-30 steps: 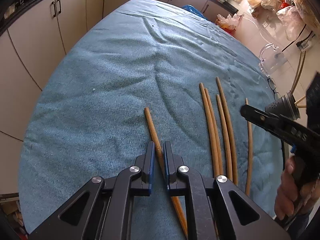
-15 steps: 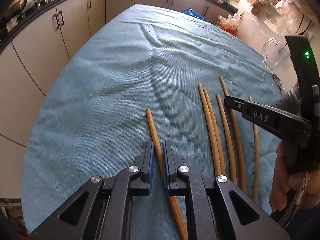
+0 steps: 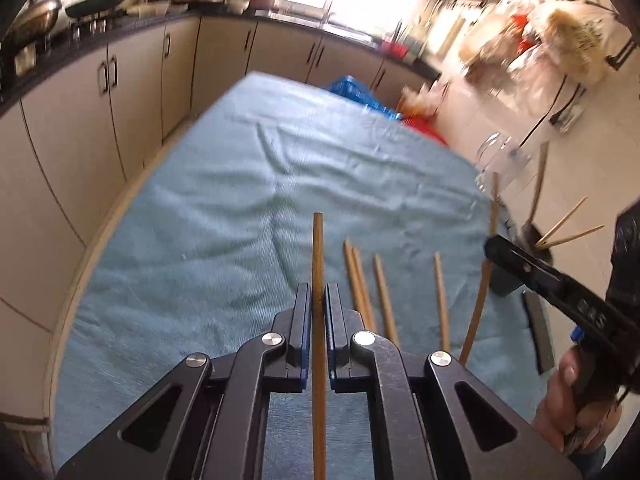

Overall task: Organize utensils
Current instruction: 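Close the left tool on a third chopstick while the right tool grasps another, then carry the left tool's chopstick upright to the black holder while the right tool carries its own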

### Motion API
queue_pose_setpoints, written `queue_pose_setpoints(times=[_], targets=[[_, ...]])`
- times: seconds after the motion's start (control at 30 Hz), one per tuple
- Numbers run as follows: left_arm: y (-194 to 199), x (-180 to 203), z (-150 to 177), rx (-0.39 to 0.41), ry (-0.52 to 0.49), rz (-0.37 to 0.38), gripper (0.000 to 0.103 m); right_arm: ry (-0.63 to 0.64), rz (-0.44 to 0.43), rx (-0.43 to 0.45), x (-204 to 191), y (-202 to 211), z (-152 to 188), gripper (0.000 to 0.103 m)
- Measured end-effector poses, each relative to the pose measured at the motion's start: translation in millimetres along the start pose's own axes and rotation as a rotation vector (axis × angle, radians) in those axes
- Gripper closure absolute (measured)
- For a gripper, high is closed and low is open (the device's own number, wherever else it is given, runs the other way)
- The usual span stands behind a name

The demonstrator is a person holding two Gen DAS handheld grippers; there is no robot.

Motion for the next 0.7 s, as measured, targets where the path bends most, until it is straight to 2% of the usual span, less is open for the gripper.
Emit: queue_pose_setpoints(times=[0.1, 0.27, 0.7], targets=[[16, 3, -6, 0.05, -0.003, 0.004, 0.097, 0.033, -0.022, 0.079, -12, 28, 0, 0.096], [34, 7, -11, 0.092, -0.01, 0.013, 0.097, 0.06, -0.036, 0.145, -26, 56, 4, 0.096], [63, 14, -12, 0.146, -0.023, 0.027, 0.097, 0.064, -0.03, 0.215, -31, 93, 10, 0.096]])
Point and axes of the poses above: each gripper's, at about its wrist camera, not at the fingertips, and y roughly against the way its jaws point, x to its right, z to its underside, the point moved 6 cm from there along -y, roughly the way its jaws point, and after that the axes turned 14 degrees about -z, right-handed, at the moved point
